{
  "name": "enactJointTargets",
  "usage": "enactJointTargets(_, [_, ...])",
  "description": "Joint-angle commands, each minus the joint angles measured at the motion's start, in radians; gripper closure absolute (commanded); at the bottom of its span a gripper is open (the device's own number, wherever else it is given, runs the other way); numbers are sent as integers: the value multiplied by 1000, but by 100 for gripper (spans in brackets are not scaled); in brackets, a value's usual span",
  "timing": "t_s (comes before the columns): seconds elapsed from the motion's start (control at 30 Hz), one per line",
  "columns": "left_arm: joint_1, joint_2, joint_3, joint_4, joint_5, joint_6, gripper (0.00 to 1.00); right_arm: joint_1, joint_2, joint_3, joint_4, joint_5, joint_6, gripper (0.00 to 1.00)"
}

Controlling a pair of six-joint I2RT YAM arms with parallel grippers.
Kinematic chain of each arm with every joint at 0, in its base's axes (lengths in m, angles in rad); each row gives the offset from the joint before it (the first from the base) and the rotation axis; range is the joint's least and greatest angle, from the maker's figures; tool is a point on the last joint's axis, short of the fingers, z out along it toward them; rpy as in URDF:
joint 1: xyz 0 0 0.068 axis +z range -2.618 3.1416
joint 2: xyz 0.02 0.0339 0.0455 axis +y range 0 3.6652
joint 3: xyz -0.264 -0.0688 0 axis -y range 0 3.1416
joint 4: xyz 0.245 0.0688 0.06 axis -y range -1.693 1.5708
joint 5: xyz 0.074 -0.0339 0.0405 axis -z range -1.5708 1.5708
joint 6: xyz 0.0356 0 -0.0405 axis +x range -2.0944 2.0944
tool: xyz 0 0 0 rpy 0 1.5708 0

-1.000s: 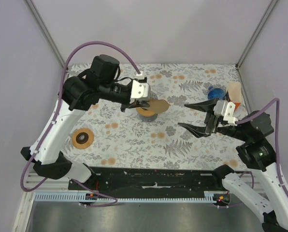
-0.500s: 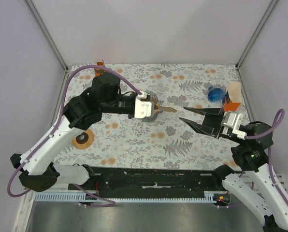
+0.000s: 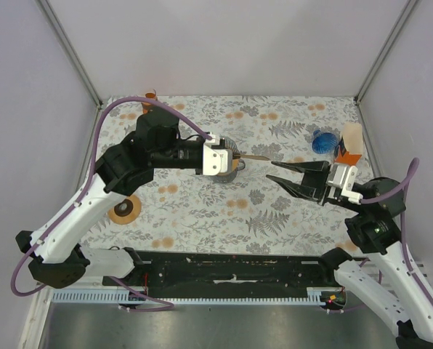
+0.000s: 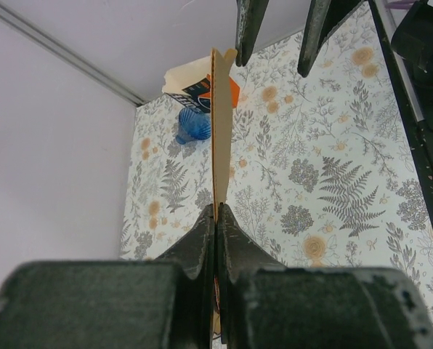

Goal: Place the coffee filter in the dripper
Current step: Place the coffee filter in the coffee dripper.

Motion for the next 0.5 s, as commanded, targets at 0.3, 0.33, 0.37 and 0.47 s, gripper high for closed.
enactJointTargets(0.3, [-15,-17,-1,37,-4,-10,98,7,4,69,6,-2,-17,61])
enactJointTargets(0.33, [-18,-17,-1,34,-4,-7,98,7,9,70,5,-1,-17,61])
enactJointTargets(0.37, [-18,-15,-1,31,-2,-5,98,7,10,72,2,2,-17,61])
enactJointTargets(0.47, [-23,-14,2,31,-7,-7,98,8,18,84,-9,-8,-21,62])
